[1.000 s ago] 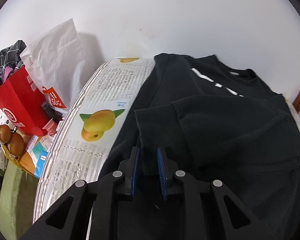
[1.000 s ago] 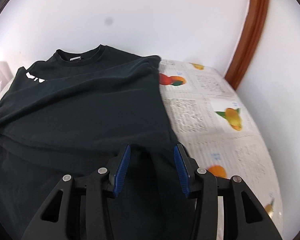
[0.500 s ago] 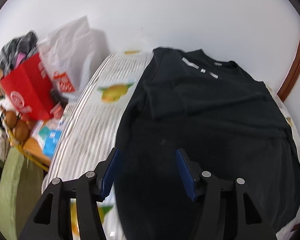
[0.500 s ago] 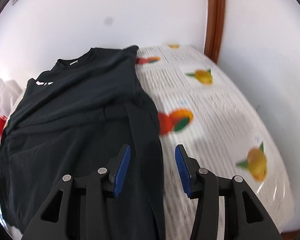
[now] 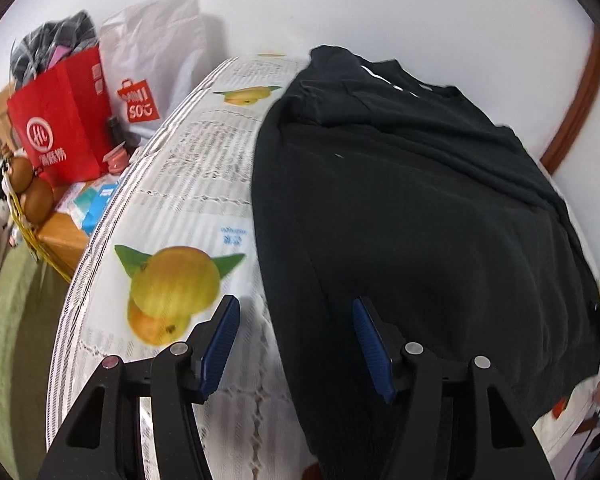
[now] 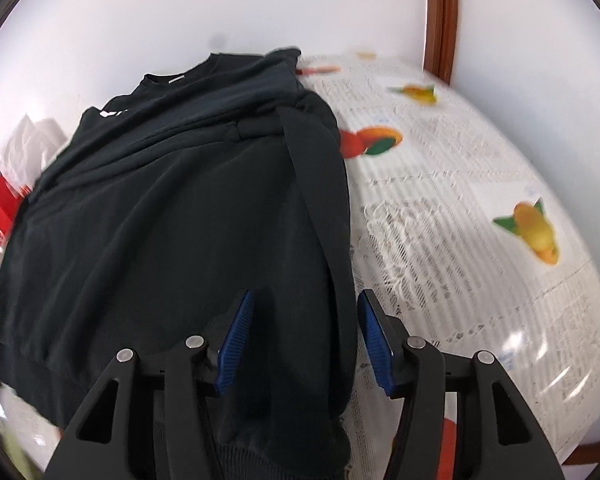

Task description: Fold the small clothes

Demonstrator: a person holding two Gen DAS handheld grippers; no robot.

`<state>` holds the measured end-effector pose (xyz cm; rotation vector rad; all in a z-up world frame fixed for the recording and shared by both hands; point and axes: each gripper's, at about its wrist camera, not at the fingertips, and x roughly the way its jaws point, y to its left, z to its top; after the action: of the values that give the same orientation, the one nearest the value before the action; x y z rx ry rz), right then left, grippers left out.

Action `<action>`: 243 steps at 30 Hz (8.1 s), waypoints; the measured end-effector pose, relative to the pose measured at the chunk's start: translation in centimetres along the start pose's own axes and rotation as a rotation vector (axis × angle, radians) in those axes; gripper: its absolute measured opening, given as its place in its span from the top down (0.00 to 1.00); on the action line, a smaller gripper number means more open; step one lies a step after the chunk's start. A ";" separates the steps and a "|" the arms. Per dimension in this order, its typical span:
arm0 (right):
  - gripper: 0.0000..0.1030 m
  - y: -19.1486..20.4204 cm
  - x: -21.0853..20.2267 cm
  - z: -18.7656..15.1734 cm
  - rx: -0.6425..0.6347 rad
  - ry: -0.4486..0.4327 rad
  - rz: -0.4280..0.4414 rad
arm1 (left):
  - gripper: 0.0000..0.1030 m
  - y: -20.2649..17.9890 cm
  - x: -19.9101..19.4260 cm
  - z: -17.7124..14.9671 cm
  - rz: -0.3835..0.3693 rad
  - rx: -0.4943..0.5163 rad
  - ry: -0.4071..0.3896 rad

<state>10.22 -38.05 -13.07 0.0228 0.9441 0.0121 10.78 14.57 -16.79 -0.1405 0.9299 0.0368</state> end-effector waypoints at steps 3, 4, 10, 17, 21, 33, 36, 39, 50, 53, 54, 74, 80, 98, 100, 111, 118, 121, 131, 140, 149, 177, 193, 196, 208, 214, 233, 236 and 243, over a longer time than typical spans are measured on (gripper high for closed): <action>0.69 0.7 0.4 0.4 -0.001 -0.013 0.010 | 0.52 -1.0 0.0 -0.4 0.034 0.028 -0.009; 0.80 1.0 0.6 0.6 0.003 -0.017 0.012 | 0.56 -1.3 0.0 -0.4 0.032 0.033 -0.014; 0.91 1.8 0.1 0.3 -0.035 -0.039 -0.028 | 0.91 -1.8 -0.4 -0.3 0.028 0.023 -0.020; 0.91 -0.4 -1.7 -1.6 -0.040 -0.027 -0.028 | 0.91 -1.0 -2.1 -3.0 -0.061 -0.009 0.017; 0.88 -0.2 -2.5 -2.6 -0.071 -0.024 -0.038 | 0.87 -1.3 -3.0 -4.4 -0.058 0.015 0.005; 0.60 0.6 -2.0 -2.3 0.006 -0.019 0.000 | 0.57 -3.5 -2.2 -3.8 -0.023 0.074 -0.010; 0.74 1.3 -2.3 -2.8 -0.030 -0.032 -0.003 | 0.86 -4.0 -2.4 -4.0 -0.020 0.102 -0.005; 0.91 2.0 -3.0 -3.1 -0.073 -0.033 -0.019 | 0.91 -3.6 -2.9 -3.9 -0.015 0.092 -0.004; 0.92 -0.7 -9.9 -4.5 -0.017 -0.153 0.113 | 0.91 -0.2 -9.1 -3.7 -0.172 0.026 -0.098; 0.92 -0.2 -10.9 -3.2 -0.015 -0.192 0.117 | 0.91 -0.3 -10.0 -2.6 -0.180 0.023 -0.139; 0.92 -0.1 -11.1 -2.7 -0.016 -0.202 0.120 | 0.91 -0.3 -10.4 -2.0 -0.192 0.020 -0.153; 0.92 1.8 -7.1 11.4 0.075 -0.238 0.194 | 0.91 -2.9 -7.4 10.0 -0.161 0.024 -0.212; 0.92 2.7 -4.1 14.0 0.068 -0.214 0.195 | 0.91 -3.2 -4.5 12.5 -0.145 0.020 -0.178; 0.90 1.2 7.4 15.3 0.122 -0.011 0.146 | 0.89 -1.4 5.6 14.2 -0.042 -0.060 -0.045; 0.90 1.4 8.1 15.2 0.107 0.000 0.127 | 0.88 -1.5 6.1 14.2 -0.028 -0.048 -0.033; 0.59 1.2 3.4 13.9 0.015 -0.049 0.134 | 0.59 -2.0 4.7 13.5 -0.007 0.022 -0.018; 0.53 -2.6 -0.9 11.8 0.088 -0.146 0.158 | 0.49 -0.8 1.1 12.5 -0.035 0.009 -0.083; 0.53 -3.8 -0.2 11.3 0.123 -0.120 0.101 | 0.49 0.4 0.2 11.8 -0.036 -0.013 -0.093; 0.53 -4.4 4.0 10.0 0.205 -0.031 0.102 | 0.49 3.6 2.3 10.1 -0.008 -0.042 -0.025; 0.73 -3.5 4.7 9.9 0.165 -0.025 0.088 | 0.75 3.7 4.5 9.3 -0.095 -0.082 0.015; 0.84 -3.5 2.8 8.9 0.160 -0.009 0.092 | 0.91 1.1 2.7 8.4 -0.011 0.027 -0.021; 0.78 -3.6 -7.0 0.2 0.056 -0.068 -0.087 | 0.91 -1.0 -5.2 -1.7 0.001 0.110 -0.025; 0.66 1.9 -9.8 -4.9 -0.024 -0.066 0.037 | 0.81 0.0 -8.5 -4.7 -0.122 0.076 -0.017; 0.66 2.7 -8.7 -6.5 -0.034 -0.025 0.046 | 0.81 -0.6 -8.5 -5.5 -0.148 0.102 -0.003; 0.84 3.8 -5.7 -7.4 -0.007 -0.014 0.047 | 0.81 -4.6 -5.2 -7.1 -0.319 0.162 0.140; 0.84 4.2 -5.6 -7.3 -0.046 -0.047 0.014 | 0.79 -5.8 -3.8 -6.8 -0.322 0.172 0.135; 0.92 4.2 -8.0 -2.7 -0.001 -0.155 0.161 | 0.83 -7.0 -6.9 -2.0 -0.222 0.206 0.001; 0.92 4.0 -7.3 -1.5 0.034 -0.134 0.179 | 0.83 -6.8 -7.5 -0.8 -0.233 0.181 -0.016; 0.92 4.3 -6.9 1.3 0.048 -0.158 0.187 | 0.83 -7.0 -7.5 1.7 -0.193 0.185 -0.048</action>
<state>7.22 -33.90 -6.58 0.1545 0.7815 0.1586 8.31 8.11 -9.09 -0.0576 0.8642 -0.2233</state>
